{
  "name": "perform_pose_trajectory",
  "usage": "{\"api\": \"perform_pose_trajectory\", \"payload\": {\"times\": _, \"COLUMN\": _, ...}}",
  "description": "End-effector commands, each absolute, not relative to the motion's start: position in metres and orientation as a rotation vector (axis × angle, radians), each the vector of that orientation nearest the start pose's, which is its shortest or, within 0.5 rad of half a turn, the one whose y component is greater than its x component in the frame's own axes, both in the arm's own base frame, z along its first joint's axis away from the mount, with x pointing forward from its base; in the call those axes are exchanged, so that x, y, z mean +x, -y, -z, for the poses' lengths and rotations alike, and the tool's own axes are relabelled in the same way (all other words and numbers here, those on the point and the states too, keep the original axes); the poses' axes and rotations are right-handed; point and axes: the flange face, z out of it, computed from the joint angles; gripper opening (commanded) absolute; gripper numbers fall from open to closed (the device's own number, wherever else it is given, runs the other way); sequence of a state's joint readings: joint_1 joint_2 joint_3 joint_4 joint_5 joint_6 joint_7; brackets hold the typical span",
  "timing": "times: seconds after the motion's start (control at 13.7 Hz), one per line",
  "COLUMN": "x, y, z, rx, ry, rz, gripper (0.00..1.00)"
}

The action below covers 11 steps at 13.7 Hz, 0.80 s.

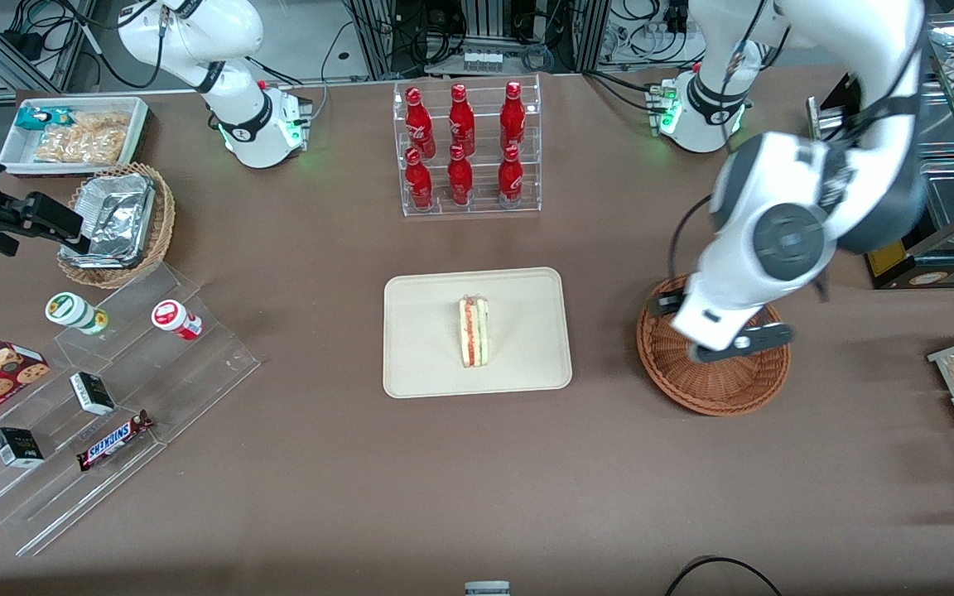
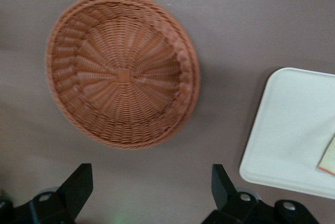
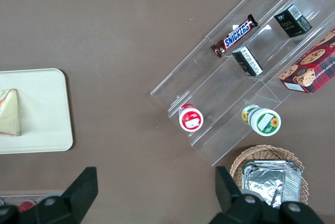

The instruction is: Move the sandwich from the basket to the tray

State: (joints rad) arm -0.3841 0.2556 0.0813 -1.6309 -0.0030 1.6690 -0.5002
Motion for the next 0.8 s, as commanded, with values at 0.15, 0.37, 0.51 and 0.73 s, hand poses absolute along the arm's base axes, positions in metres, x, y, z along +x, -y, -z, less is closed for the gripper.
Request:
{"api": "perform_pose_trajectory", "payload": {"times": 0.15, "x": 0.554, "y": 0.120, "z": -0.505, "rx": -3.066, "ry": 0.135, "rz": -0.364, "gripper": 1.00}}
{"api": "perform_pose_trajectory", "payload": {"times": 0.37, "x": 0.543, "y": 0.092, "z": -0.530, "rx": -3.083, "ry": -0.006, "rz": -0.392, "gripper": 1.00}}
{"api": "perform_pose_trajectory", "payload": {"times": 0.51, "x": 0.536, "y": 0.074, "z": -0.548, "rx": -3.090, "ry": -0.077, "rz": -0.410, "gripper": 1.00}}
{"api": "perform_pose_trajectory", "payload": {"times": 0.73, "x": 0.527, "y": 0.051, "z": -0.570, "rx": -3.101, "ry": -0.145, "rz": -0.404, "gripper": 1.00}}
